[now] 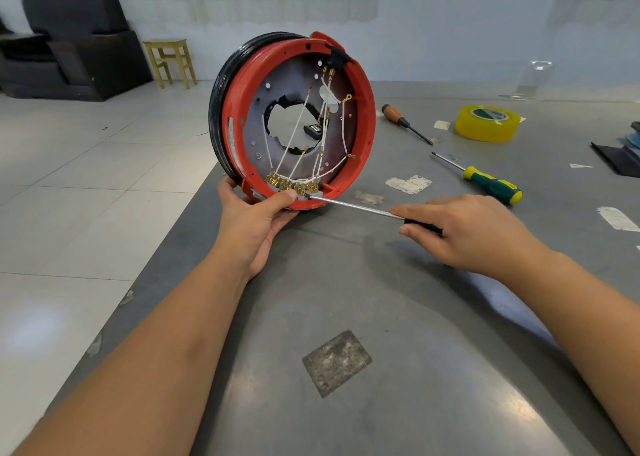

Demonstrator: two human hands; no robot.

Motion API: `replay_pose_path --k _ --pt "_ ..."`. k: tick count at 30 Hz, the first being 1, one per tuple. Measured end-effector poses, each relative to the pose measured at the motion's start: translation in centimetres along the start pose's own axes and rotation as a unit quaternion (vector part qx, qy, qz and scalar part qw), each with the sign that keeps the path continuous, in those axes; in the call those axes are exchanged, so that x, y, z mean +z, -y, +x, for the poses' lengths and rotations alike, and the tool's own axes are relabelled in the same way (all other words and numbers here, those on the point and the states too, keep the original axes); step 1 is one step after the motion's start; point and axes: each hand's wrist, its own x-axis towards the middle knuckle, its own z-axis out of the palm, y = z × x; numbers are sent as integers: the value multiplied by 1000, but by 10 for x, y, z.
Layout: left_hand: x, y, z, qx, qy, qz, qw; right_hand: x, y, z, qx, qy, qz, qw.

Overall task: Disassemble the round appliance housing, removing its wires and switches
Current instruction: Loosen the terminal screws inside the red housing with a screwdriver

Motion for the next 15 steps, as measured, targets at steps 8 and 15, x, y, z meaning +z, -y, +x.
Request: replay_pose_path --k 8,15 --pt "0 0 -1 5 6 14 1000 -12 1 3 -12 13 -48 999" --pt "1 -2 -3 7 8 35 999 -3 4 1 -5 13 -62 998"
